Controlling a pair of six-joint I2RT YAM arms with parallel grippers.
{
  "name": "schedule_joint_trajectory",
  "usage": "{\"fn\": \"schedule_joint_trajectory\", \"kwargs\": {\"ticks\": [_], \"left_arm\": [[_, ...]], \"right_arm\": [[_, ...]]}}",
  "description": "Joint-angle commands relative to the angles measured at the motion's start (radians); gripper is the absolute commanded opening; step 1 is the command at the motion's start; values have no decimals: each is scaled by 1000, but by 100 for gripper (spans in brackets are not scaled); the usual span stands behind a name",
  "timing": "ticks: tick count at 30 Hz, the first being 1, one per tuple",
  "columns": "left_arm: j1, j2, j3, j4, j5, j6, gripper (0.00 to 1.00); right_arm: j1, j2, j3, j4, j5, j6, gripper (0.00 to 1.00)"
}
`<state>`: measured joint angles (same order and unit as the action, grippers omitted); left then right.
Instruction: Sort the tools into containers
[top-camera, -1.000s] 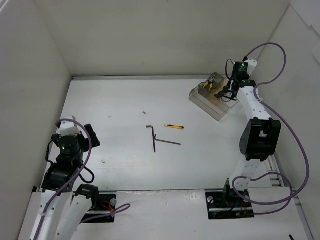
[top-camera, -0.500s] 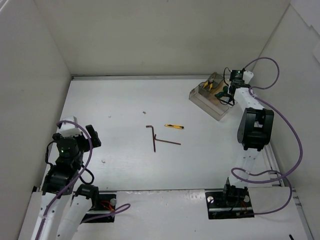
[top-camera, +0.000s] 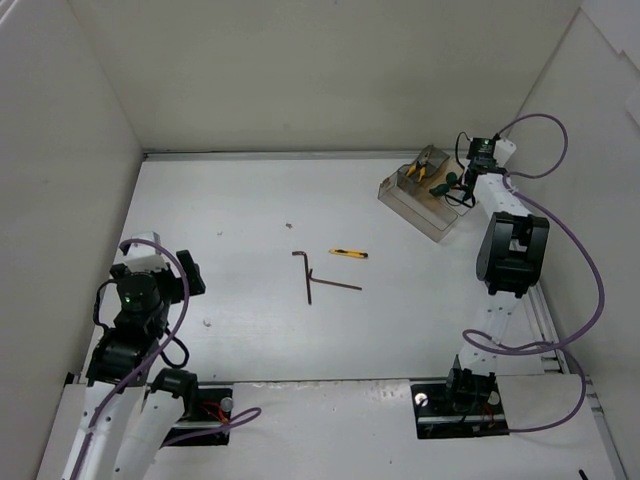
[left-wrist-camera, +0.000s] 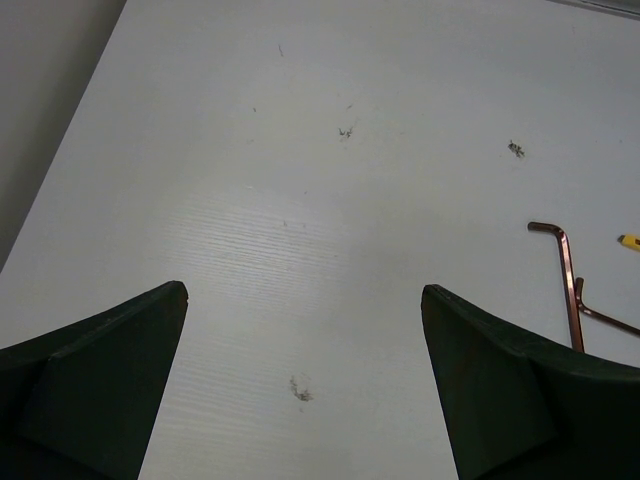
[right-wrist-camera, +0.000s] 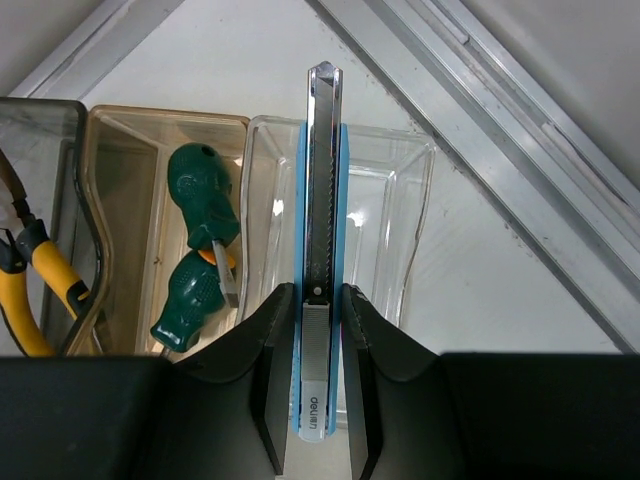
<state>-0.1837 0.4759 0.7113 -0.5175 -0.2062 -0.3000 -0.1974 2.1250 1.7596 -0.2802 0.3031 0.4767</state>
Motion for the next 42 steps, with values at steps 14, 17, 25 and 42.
{"fn": "schedule_joint_trajectory", "kwargs": {"ticks": [14, 17, 25, 42], "left_arm": [[-3, 17, 24, 71, 16, 16, 100], [-3, 4, 25, 71, 21, 13, 100], [-3, -11, 33, 59, 21, 1, 100], [-3, -14, 43, 53, 62, -5, 100]], "right_arm": [[-4, -120, -48, 55, -41, 14, 50], [13, -181, -63, 55, -50, -57, 56], [120, -333, -164, 36, -454, -465, 57], [581, -235, -270, -197, -552, -819, 59]]}}
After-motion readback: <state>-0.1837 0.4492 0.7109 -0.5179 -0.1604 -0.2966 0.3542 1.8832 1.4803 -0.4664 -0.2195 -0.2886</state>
